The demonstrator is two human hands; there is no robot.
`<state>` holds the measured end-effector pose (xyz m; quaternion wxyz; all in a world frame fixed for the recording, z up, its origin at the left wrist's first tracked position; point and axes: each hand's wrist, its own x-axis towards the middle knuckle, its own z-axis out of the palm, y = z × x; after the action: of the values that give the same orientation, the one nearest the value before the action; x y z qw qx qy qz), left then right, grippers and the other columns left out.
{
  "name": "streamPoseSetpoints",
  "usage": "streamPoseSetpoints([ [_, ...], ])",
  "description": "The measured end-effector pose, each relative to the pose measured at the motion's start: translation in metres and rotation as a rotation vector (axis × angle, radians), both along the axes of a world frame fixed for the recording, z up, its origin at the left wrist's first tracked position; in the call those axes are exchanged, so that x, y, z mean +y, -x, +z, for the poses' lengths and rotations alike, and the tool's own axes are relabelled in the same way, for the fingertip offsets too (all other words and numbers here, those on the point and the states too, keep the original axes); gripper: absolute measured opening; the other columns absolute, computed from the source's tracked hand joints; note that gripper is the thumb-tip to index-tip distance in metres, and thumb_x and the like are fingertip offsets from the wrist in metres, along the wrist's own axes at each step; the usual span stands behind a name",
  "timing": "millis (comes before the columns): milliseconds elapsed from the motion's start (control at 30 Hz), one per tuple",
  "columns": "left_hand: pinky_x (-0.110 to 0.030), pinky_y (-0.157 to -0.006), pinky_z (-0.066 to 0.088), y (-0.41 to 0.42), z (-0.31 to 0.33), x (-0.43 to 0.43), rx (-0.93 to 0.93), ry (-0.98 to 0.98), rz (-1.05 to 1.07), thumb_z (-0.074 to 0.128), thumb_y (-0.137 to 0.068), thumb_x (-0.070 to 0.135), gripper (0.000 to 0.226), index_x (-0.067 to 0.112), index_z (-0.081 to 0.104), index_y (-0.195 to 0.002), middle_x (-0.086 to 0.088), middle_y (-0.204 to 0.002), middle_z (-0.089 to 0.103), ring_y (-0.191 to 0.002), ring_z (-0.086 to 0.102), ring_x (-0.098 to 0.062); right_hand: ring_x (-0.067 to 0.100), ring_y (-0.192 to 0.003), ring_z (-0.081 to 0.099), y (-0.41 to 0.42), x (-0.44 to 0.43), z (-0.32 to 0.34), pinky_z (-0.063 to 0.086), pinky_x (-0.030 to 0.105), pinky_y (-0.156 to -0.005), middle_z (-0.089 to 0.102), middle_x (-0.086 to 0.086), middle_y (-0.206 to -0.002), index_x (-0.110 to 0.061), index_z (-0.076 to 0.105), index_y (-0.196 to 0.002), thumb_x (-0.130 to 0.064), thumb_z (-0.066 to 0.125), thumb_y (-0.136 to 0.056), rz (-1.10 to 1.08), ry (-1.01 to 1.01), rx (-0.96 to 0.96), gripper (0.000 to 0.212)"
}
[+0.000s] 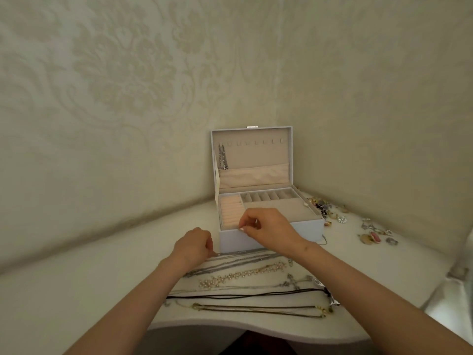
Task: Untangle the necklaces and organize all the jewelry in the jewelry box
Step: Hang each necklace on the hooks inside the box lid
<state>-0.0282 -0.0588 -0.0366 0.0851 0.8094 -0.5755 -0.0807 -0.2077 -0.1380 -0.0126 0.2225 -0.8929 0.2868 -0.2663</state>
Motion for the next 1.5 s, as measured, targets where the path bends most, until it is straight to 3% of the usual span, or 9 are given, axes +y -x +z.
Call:
streamPoseSetpoints([
  [133, -0.027, -0.071, 0.038, 0.003, 0.01, 0.003, 0.056, 0.118, -0.043, 0.055, -0.093, 0.021, 0.009, 0.013, 0.052, -0.089, -0.004, -0.099, 0.062, -0.089, 0.054, -0.017, -0.001, -0.067, 0.048, 0.0, -0.004, 0.0, 0.041, 0.022, -0.071, 0.06, -0.011, -0.079, -0.025, 0.066, -0.084, -0.016, 0.063, -0.086, -0.005, -0.042, -0.029, 0.01],
  [267, -0.03, -0.069, 0.043, 0.016, 0.044, 0.003, 0.163, 0.356, -0.16, 0.059, -0.088, 0.01, 0.022, 0.023, 0.047, -0.073, 0.011, -0.07, 0.059, -0.074, 0.056, -0.016, 0.002, -0.058, 0.05, -0.005, -0.004, 0.006, 0.043, 0.018, -0.063, 0.061, -0.011, -0.079, -0.026, 0.065, -0.086, -0.008, 0.063, -0.084, 0.01, -0.154, -0.14, 0.018],
  [367, -0.024, -0.07, 0.043, 0.028, 0.064, -0.008, 0.267, 0.524, -0.27, 0.062, -0.085, 0.005, 0.017, 0.02, 0.056, -0.079, 0.008, -0.073, 0.058, -0.071, 0.056, -0.01, 0.008, -0.058, 0.056, -0.009, -0.003, 0.016, 0.044, 0.016, -0.053, 0.068, -0.006, -0.088, -0.027, 0.063, -0.095, -0.005, 0.065, -0.082, 0.095, -0.327, -0.265, 0.025],
  [533, -0.009, -0.064, 0.042, 0.03, 0.073, -0.033, 0.377, 0.661, -0.269, 0.066, -0.081, 0.002, 0.016, 0.018, 0.063, -0.08, 0.009, -0.071, 0.061, -0.065, 0.056, -0.002, 0.01, -0.053, 0.059, -0.008, -0.014, 0.027, 0.049, 0.019, -0.052, 0.068, 0.011, -0.073, 0.0, 0.066, -0.099, -0.001, 0.066, -0.084, 0.062, -0.609, -0.438, 0.015],
  [800, -0.027, -0.074, 0.046, 0.027, 0.078, -0.062, 0.227, 0.545, -0.235, 0.055, -0.089, 0.005, 0.013, 0.012, 0.062, -0.081, -0.006, -0.084, 0.066, -0.073, 0.058, -0.016, 0.005, -0.046, 0.048, -0.006, -0.036, 0.053, 0.036, 0.014, -0.046, 0.059, 0.004, -0.057, -0.006, 0.067, -0.076, -0.013, 0.066, -0.085, -0.056, -0.538, -0.455, 0.011],
  [900, -0.015, -0.066, 0.048, 0.029, 0.083, -0.068, 0.658, 0.558, -0.193, 0.049, -0.095, 0.009, 0.015, 0.01, 0.059, -0.084, -0.001, -0.078, 0.063, -0.072, 0.06, -0.011, 0.006, -0.051, 0.052, -0.01, -0.045, 0.062, 0.041, 0.015, -0.054, 0.059, 0.003, -0.058, -0.006, 0.068, -0.081, -0.018, 0.065, -0.087, -0.066, -0.596, -0.526, 0.014],
  [1000, -0.02, -0.066, 0.052, 0.028, 0.092, -0.073, 1.06, 0.527, -0.118, 0.049, -0.097, 0.018, 0.019, 0.009, 0.06, -0.085, 0.001, -0.069, 0.061, -0.068, 0.061, -0.01, 0.009, -0.053, 0.052, -0.013, -0.056, 0.068, 0.044, 0.019, -0.058, 0.058, 0.002, -0.057, -0.01, 0.067, -0.08, -0.025, 0.065, -0.087, -0.036, -0.678, -0.58, 0.017],
  [1267, -0.021, -0.051, 0.049, 0.02, 0.091, -0.087, 1.029, 0.293, -0.18, 0.051, -0.096, 0.029, 0.028, 0.01, 0.057, -0.075, -0.003, -0.065, 0.062, -0.048, 0.054, -0.008, 0.01, -0.054, 0.055, -0.021, -0.084, 0.088, 0.044, 0.019, -0.05, 0.074, 0.007, -0.093, -0.012, 0.062, -0.088, -0.026, 0.062, -0.09, 0.034, -0.765, -0.695, 0.014],
  [1500, -0.029, -0.077, 0.057, 0.023, 0.085, -0.105, 1.364, 0.097, -0.209, 0.041, -0.1, 0.023, 0.032, -0.001, 0.063, -0.102, -0.015, -0.104, 0.069, -0.092, 0.068, -0.023, 0.012, -0.059, 0.059, -0.037, -0.091, 0.091, 0.048, 0.021, -0.051, 0.072, 0.008, -0.105, -0.01, 0.062, -0.09, -0.023, 0.061, -0.091, 0.124, -0.814, -0.753, 0.013],
])
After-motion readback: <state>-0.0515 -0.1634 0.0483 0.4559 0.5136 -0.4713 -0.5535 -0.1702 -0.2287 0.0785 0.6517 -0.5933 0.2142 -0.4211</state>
